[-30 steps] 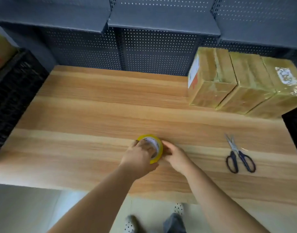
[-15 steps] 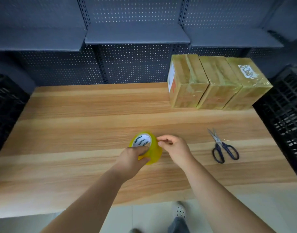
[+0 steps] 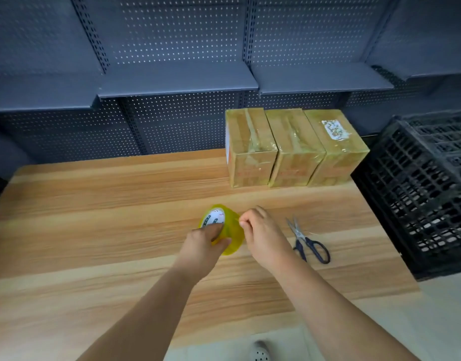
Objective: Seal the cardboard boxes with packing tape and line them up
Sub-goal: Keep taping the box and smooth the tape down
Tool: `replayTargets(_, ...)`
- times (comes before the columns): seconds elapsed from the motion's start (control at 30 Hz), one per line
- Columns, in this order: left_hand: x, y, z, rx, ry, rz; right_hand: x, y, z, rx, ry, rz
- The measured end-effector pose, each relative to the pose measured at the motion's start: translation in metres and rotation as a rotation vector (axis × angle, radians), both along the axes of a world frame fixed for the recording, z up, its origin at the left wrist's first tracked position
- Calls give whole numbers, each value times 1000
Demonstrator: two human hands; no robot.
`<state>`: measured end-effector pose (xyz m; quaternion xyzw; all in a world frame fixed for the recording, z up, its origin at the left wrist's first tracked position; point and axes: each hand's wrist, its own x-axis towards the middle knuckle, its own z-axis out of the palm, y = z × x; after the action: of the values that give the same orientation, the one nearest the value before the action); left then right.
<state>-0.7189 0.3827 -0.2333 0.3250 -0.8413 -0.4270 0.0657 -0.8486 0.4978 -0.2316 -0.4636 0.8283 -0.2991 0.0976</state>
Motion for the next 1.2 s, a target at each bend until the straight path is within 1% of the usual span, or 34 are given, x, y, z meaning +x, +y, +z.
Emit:
replayTargets(0.1,-26,15,-3,-21,-24,-21,-21,18,-11,-14,-1,-35)
replayTargets(0.17,-46,28,-10,-58,-38,6,-30,28,-20,-85,-3,-88)
replayTargets(0.27,-74,43,-22,-86,-139,86,-34,45,-36,-129,-22,-152)
replayTargets(0.3,-83,46,-26,-112,-165,83,-34,51,-43,-142,-21,-161)
replayTargets(0.37,-95,51,-32,-211,-247,23,-38,63,-59,-163,-87,-208)
replayTargets(0.43,-105,55,-37,-309,-334,-53,-43,71,-71,-141,-206,-227)
replayTargets(0.53,-117,56,-50,-383,-353,-101,-43,75,-80,0,-329,-82)
replayTargets(0.57,-121,55,-53,-385,-361,-106,-43,76,-83,27,-359,-43)
replayTargets(0.63,-130,56,-60,-339,-388,-135,-47,78,-91,49,-445,-70)
replayTargets(0.77,-144,61,-73,-120,-416,-179,-66,82,-101,91,-551,-208)
replayTargets(0.83,-145,60,-75,-127,-466,-215,-77,82,-97,99,-629,-253)
replayTargets(0.9,-145,58,-76,-168,-476,-233,-84,83,-94,107,-678,-277)
replayTargets(1.0,-151,58,-77,-218,-446,-184,-78,89,-90,91,-683,-248)
replayTargets(1.07,-156,59,-75,-231,-444,-146,-68,93,-91,85,-732,-230)
replayTargets(1.13,-157,61,-76,-224,-431,-117,-62,95,-94,89,-807,-257)
replayTargets(1.2,-154,60,-78,-208,-396,-108,-60,97,-96,93,-827,-299)
